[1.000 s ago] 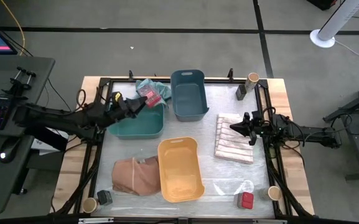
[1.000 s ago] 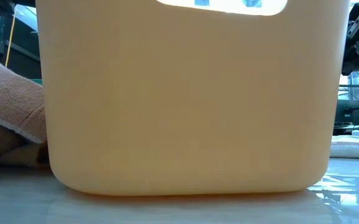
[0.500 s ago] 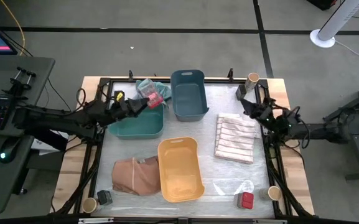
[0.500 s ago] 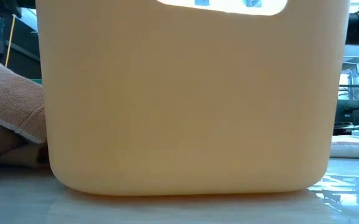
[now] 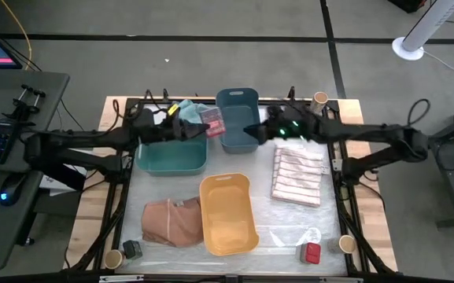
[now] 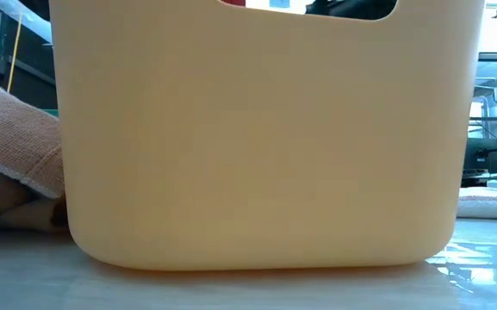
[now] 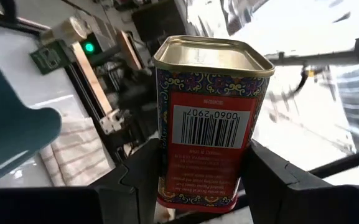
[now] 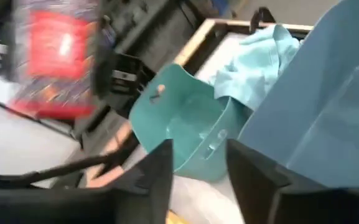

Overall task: Sort spices by type
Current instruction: Put the top red seasoning can into the green bin

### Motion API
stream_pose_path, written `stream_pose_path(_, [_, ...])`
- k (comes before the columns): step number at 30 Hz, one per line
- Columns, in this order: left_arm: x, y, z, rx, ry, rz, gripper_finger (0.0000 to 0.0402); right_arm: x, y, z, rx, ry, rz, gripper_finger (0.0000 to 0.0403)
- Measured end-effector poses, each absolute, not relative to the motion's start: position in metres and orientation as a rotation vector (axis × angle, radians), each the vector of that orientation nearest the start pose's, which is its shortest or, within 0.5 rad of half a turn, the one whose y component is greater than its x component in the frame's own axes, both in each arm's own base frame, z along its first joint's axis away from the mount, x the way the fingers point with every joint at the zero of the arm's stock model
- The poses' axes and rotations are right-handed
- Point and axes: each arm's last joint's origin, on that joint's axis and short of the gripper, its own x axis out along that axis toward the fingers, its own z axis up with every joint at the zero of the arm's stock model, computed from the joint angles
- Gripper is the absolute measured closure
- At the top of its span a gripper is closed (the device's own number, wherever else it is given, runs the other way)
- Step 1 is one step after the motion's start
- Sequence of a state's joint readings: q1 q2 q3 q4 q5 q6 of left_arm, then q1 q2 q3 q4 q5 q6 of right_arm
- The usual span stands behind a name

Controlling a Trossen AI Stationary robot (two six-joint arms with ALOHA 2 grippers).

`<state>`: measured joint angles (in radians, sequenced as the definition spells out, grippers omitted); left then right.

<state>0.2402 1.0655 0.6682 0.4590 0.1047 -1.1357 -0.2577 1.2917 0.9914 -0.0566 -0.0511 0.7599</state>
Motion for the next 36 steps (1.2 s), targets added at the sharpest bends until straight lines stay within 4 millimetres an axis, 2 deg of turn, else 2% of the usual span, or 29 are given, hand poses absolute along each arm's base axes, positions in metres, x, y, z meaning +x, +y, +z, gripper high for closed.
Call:
stream_pose_path(5, [0.229,0.059,0.304,-1.069,-0.119,0.067,0.0245,0.303,-0.099,0.342,0.79,0.251,-0.18,0.0184])
stream_pose_path(11, [0.226,0.069,0.302,-1.03,-0.121,0.123,0.0245,0.314,-0.107,0.365,0.842,0.231,-0.048,0.0145])
stream_pose_path(15, [0.224,0.076,0.303,-1.021,-0.142,0.15,0.0245,0.319,-0.107,0.367,0.849,0.234,-0.035,0.0141])
stream_pose_path(20, [0.222,0.079,0.306,-1.01,-0.147,0.086,0.0245,0.327,-0.11,0.363,0.884,0.218,-0.033,0.0141])
stream_pose_path(26, [0.226,0.081,0.301,-1.014,-0.114,0.081,0.0245,0.339,-0.104,0.365,0.885,0.164,0.058,0.0141])
stream_pose_path(36, [0.227,0.083,0.299,-1.013,-0.113,0.086,0.0245,0.34,-0.103,0.36,0.866,0.191,0.017,0.0141])
